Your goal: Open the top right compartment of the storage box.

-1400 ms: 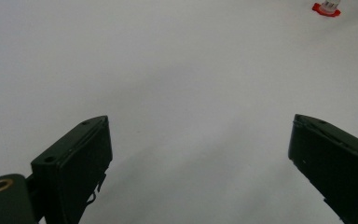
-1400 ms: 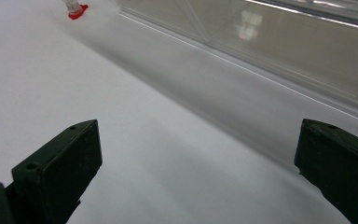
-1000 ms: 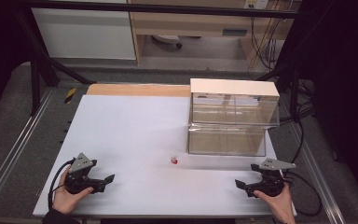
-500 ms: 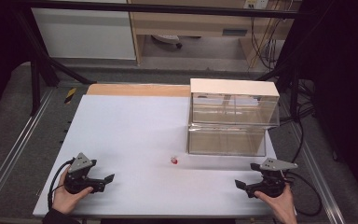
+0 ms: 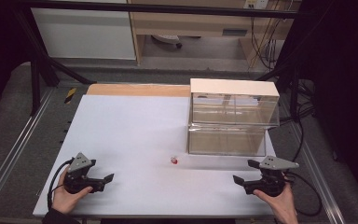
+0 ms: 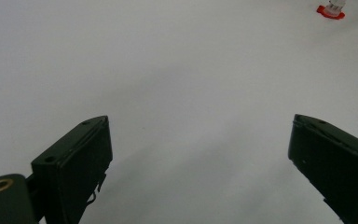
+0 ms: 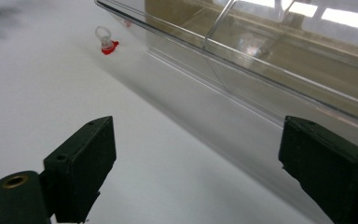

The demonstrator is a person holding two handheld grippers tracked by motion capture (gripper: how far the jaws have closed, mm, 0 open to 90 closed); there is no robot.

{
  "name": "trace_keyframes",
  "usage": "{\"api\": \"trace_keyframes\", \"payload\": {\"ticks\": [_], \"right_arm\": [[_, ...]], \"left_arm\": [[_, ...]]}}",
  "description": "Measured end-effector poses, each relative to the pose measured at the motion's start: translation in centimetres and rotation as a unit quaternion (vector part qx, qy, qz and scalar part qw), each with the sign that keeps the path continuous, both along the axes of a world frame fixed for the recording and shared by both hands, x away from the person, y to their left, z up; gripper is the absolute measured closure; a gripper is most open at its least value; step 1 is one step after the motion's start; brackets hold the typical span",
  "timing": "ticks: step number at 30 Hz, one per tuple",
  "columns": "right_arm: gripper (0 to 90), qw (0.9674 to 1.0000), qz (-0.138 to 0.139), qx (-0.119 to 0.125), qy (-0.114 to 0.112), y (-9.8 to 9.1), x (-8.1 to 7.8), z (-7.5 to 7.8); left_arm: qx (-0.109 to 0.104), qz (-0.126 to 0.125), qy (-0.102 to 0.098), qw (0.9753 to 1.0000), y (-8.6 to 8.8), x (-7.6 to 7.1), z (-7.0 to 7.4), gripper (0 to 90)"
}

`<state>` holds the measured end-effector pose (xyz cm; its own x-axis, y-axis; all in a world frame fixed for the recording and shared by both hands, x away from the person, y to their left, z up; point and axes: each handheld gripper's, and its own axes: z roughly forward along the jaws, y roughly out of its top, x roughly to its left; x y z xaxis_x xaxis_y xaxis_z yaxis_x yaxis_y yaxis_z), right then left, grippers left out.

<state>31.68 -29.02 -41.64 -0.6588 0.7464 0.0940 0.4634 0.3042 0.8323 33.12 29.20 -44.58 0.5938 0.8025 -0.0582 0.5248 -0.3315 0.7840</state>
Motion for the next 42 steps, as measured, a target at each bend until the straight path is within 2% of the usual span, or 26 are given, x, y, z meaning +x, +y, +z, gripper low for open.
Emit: {"api": "trace_keyframes", "payload": {"ticks": [7, 15, 16, 17, 20, 21, 24, 25, 37, 42], "right_arm": [[22.5, 0.9999, -0.008, -0.002, -0.012, 0.6, 0.0, 0.6], [41.4, 0.9991, -0.015, -0.006, -0.040, 0.9, 0.2, 1.7], [41.4, 0.9991, -0.015, -0.006, -0.040, 0.9, 0.2, 1.7], [46.0, 0.9988, -0.015, -0.005, -0.046, 0.9, 0.3, 2.2], [50.0, 0.9987, -0.016, -0.002, -0.049, 0.8, 0.4, 2.5], [54.2, 0.9985, -0.018, -0.002, -0.053, 0.8, 0.5, 2.8], [58.2, 0.9982, -0.019, -0.001, -0.056, 0.7, 0.7, 3.1], [62.3, 0.9980, -0.019, -0.003, -0.060, 0.7, 0.8, 3.4], [86.1, 0.9963, -0.037, -0.002, -0.078, 0.1, 2.1, 5.4], [90.0, 0.9950, -0.047, 0.001, -0.089, -0.3, 2.8, 6.2]], "left_arm": [[-0.001, 0.000, 0.000, 1.0000, 0.0, 0.0, 0.0, 6.0], [0.000, 0.001, 0.000, 1.0000, -0.1, 0.0, 0.0, 6.0], [0.000, 0.001, 0.000, 1.0000, -0.1, 0.0, 0.0, 6.0], [0.000, 0.001, 0.000, 1.0000, -0.1, 0.0, 0.0, 6.0], [-0.001, 0.002, 0.000, 1.0000, -0.1, 0.0, 0.0, 5.9], [0.000, 0.002, 0.000, 1.0000, -0.1, 0.0, 0.0, 5.9], [0.000, 0.001, 0.000, 1.0000, -0.1, 0.0, 0.0, 5.9], [0.000, 0.001, 0.000, 1.0000, 0.0, 0.0, 0.0, 5.9], [0.000, 0.001, 0.001, 1.0000, -0.2, 0.0, -0.1, 5.9], [0.000, 0.000, 0.001, 1.0000, -0.2, 0.0, -0.1, 5.9]]}}
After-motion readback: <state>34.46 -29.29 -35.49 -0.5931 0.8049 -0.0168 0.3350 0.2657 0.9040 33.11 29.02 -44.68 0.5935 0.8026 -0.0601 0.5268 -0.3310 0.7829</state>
